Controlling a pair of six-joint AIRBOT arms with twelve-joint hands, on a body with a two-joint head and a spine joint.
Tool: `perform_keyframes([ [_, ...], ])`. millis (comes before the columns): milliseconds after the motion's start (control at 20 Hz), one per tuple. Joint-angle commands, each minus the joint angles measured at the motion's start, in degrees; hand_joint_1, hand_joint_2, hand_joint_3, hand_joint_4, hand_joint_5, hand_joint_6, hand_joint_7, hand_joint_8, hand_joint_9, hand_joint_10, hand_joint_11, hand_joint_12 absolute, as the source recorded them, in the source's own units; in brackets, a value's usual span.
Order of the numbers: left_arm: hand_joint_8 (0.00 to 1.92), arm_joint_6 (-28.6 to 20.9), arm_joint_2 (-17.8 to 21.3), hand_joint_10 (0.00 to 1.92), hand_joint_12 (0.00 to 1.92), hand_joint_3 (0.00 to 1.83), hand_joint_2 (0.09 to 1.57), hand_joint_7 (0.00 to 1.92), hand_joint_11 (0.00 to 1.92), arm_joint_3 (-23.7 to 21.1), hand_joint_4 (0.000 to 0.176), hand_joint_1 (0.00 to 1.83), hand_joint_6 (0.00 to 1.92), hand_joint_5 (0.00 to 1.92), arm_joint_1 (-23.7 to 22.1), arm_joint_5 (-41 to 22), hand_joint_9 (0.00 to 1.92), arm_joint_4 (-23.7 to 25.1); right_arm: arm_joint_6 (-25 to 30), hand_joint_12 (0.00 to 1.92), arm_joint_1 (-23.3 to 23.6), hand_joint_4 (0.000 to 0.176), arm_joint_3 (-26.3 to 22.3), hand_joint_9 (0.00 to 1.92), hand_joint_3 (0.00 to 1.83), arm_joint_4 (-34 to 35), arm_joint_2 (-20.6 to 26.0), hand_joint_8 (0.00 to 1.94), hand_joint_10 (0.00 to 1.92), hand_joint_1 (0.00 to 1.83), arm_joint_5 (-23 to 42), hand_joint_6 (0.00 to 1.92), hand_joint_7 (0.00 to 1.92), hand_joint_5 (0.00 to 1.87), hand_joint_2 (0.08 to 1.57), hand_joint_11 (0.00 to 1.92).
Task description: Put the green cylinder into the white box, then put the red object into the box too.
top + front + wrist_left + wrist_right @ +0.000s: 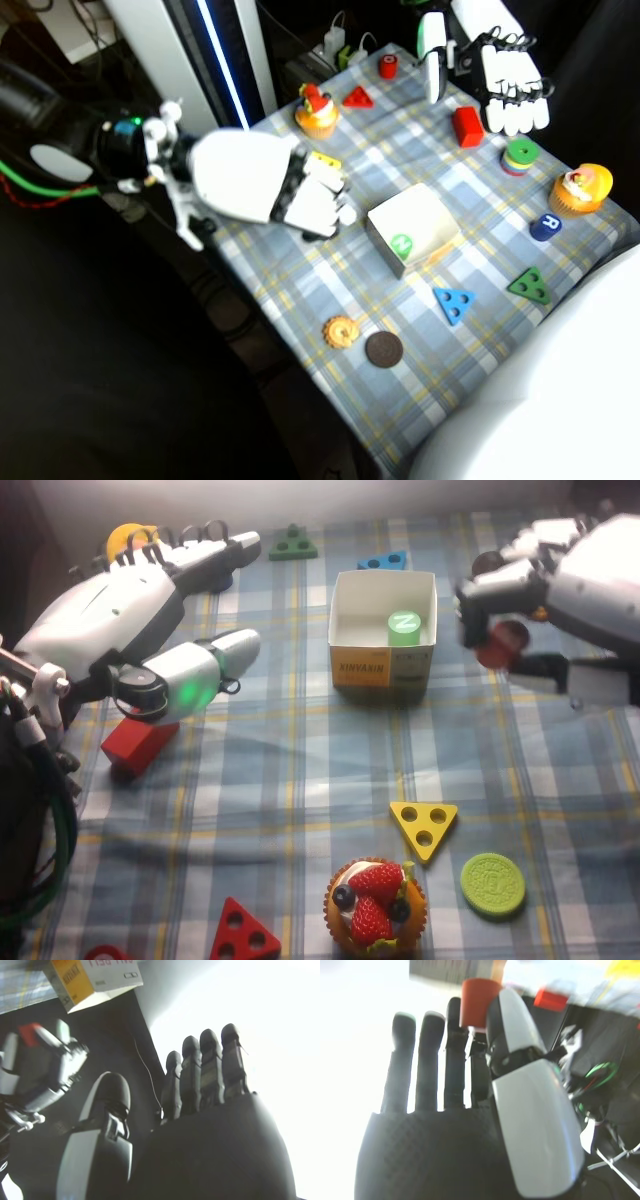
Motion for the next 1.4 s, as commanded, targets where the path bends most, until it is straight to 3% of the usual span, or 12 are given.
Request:
perform_keyframes([
  [0, 0.00, -0.3, 0.0, 0.34, 0.49, 0.00, 1.42, 0.24, 0.00, 0.0, 0.055, 0.47, 0.01, 0.23, -0.3, -7.2, 0.04, 1.8, 0.2, 1.92, 1.6, 0.000, 0.7, 0.53, 0.00, 0.0, -0.8, 1.46, 1.70, 1.18, 6.4, 1.25, 0.81, 0.72, 1.24, 0.36],
  [300, 0.01, -1.1, -0.6, 0.46, 0.82, 0.00, 1.39, 0.30, 0.00, 0.0, 0.026, 0.61, 0.00, 0.26, 2.1, -8.6, 0.05, -0.4, -0.1, 1.92, 10.2, 0.000, 8.1, 0.52, 0.00, -1.9, -9.0, 1.41, 1.62, 1.16, -1.0, 1.36, 0.81, 0.68, 1.25, 0.25],
  [350, 0.00, -1.3, -0.6, 0.40, 0.83, 0.00, 1.39, 0.29, 0.00, 0.0, 0.052, 0.57, 0.00, 0.27, 2.1, -8.7, 0.06, -0.5, -0.7, 1.92, 11.2, 0.000, 9.3, 0.49, 0.00, -2.0, -10.3, 1.45, 1.56, 1.15, -2.8, 1.36, 0.77, 0.70, 1.25, 0.15],
  [450, 0.01, -1.9, -0.7, 0.33, 0.98, 0.00, 1.39, 0.26, 0.00, 0.1, 0.051, 0.52, 0.00, 0.27, 2.2, -8.7, 0.07, -0.5, -2.0, 1.92, 12.3, 0.000, 11.1, 0.52, 0.00, -1.9, -12.6, 1.47, 1.57, 1.16, -5.9, 1.36, 0.80, 0.64, 1.26, 0.16],
  [500, 0.00, -1.9, -0.7, 0.29, 1.06, 0.00, 1.39, 0.26, 0.00, 0.1, 0.064, 0.53, 0.00, 0.26, 2.2, -8.7, 0.09, -0.5, -2.8, 1.88, 12.8, 0.000, 11.6, 0.36, 0.00, -1.8, -13.3, 1.45, 1.43, 1.26, -6.9, 1.08, 0.71, 0.46, 1.25, 0.03],
  [600, 0.00, -1.9, -0.7, 0.28, 1.17, 0.00, 1.38, 0.27, 0.00, 0.1, 0.043, 0.56, 0.00, 0.27, 2.2, -8.7, 0.12, -0.4, -4.8, 1.49, 12.9, 0.000, 11.7, 0.14, 0.00, -0.6, -13.7, 0.61, 0.97, 0.96, -7.6, 0.57, 0.30, 0.24, 1.14, 0.00],
  [650, 0.00, -1.9, -0.7, 0.28, 1.21, 0.00, 1.38, 0.28, 0.00, 0.1, 0.044, 0.57, 0.00, 0.28, 2.2, -8.8, 0.13, -0.4, -4.9, 1.18, 12.9, 0.030, 11.6, 0.03, 0.00, -0.6, -13.7, 0.28, 0.73, 0.89, -7.6, 0.31, 0.19, 0.11, 1.14, 0.00],
  [750, 0.00, -2.0, -0.7, 0.26, 1.12, 0.00, 1.38, 0.27, 0.00, 0.1, 0.050, 0.58, 0.00, 0.27, 2.3, -9.0, 0.12, -0.4, -4.9, 0.49, 12.9, 0.067, 10.8, 0.00, 0.01, -0.5, -13.4, 0.02, 0.15, 0.77, -7.2, 0.03, 0.01, 0.00, 1.19, 0.00],
  [850, 0.00, -2.2, -0.7, 0.21, 1.07, 0.00, 1.38, 0.28, 0.00, 0.0, 0.056, 0.60, 0.00, 0.27, 2.2, -9.0, 0.14, -0.4, -4.9, 0.08, 12.9, 0.079, 8.9, 0.00, 0.00, -0.5, -12.4, 0.00, 0.01, 0.71, -5.5, 0.00, 0.00, 0.00, 1.19, 0.00],
  [1050, 0.00, -2.4, 0.0, 0.19, 1.05, 0.00, 1.39, 0.26, 0.00, -1.2, 0.050, 0.50, 0.00, 0.27, 2.7, -10.6, 0.14, 0.2, -4.9, 0.15, 9.8, 0.080, 1.6, 0.00, 0.00, -0.5, -3.8, 0.00, 0.00, 0.54, 2.0, 0.00, 0.00, 0.00, 1.20, 0.00],
  [1250, 0.00, -2.4, 0.8, 0.16, 0.90, 0.00, 1.39, 0.26, 0.00, -2.4, 0.028, 0.59, 0.00, 0.26, 3.5, -12.6, 0.14, 0.8, -4.8, 0.01, 2.2, 0.047, -5.6, 0.01, 0.02, -0.1, 4.5, 0.00, 0.00, 0.40, 12.1, 0.00, 0.00, 0.00, 1.27, 0.02],
  [1350, 0.00, -2.9, 1.3, 0.14, 0.88, 0.00, 1.39, 0.26, 0.00, -3.2, 0.021, 0.59, 0.00, 0.25, 4.0, -13.9, 0.15, 1.4, -4.8, 0.27, -3.0, 0.073, -9.0, 0.03, 0.00, 1.5, 8.1, 0.00, 0.00, 0.35, 18.1, 0.00, 0.00, 0.00, 1.28, 0.00],
])
